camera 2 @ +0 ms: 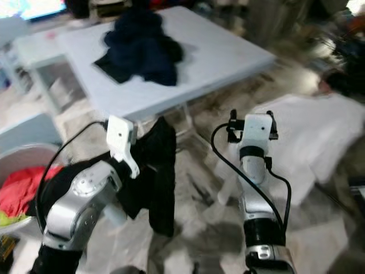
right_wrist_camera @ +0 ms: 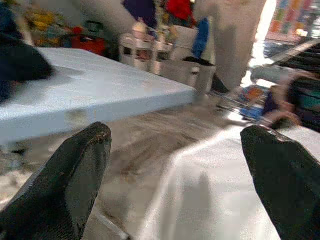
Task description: Hang hanger
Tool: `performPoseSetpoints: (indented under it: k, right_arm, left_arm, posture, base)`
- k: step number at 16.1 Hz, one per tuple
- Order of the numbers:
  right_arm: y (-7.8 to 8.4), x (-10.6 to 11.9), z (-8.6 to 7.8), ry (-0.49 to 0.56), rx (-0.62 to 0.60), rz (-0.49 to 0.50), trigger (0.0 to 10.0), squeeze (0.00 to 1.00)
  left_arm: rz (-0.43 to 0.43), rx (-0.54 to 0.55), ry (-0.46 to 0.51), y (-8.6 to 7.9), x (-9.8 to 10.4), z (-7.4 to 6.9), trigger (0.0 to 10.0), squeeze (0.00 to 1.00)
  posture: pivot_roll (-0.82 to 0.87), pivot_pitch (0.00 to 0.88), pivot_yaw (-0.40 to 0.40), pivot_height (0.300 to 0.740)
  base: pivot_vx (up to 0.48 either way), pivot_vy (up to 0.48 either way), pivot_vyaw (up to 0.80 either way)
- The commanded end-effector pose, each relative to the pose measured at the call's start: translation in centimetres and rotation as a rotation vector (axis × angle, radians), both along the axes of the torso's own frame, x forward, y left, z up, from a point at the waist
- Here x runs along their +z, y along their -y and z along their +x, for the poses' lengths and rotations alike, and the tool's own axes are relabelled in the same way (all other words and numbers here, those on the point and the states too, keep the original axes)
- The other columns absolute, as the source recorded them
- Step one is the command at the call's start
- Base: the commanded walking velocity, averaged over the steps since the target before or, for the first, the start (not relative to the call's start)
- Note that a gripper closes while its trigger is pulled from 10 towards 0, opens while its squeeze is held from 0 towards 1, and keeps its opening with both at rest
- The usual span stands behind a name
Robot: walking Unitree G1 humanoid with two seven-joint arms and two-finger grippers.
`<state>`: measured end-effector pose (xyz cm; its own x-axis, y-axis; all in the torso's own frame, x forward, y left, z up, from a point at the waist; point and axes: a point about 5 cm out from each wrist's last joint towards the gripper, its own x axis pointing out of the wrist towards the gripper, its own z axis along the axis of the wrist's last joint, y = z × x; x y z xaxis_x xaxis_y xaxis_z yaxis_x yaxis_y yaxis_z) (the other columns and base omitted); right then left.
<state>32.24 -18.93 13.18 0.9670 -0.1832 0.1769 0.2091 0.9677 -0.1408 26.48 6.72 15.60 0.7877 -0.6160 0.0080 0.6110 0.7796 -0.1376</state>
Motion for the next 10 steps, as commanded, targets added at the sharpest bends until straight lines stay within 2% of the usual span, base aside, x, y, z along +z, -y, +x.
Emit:
performPoseSetpoints:
  k: [1,5,10]
  right_arm:
    - [0.6,0.1,0.0,0.0,-0.022,-0.006,10.0,0.0]
    - [0.7,-0.5,-0.4,-0.018,-0.022,-0.009,10.0,0.0]
    - [0.3,-0.8,-0.5,-0.03,-0.006,-0.002,10.0,0.0]
  left_arm:
    - [0.031,0.01,-0.012,-0.1,-0.8,0.0,10.0,0.0]
    - [0.035,0.083,-0.038,-1.2,-1.2,0.6,10.0,0.0]
    - [0.022,0.134,-0.025,-1.6,-0.9,1.3,10.0,0.0]
  posture:
    - [0.0,0.022,0.051,0.74]
    - [0.0,0.025,0.05,0.74]
    - [0.0,0.024,0.051,0.74]
  base:
    - [0.0,0.0,-0.8]
    - [0.0,0.0,-0.8]
    - [0.0,0.0,-0.8]
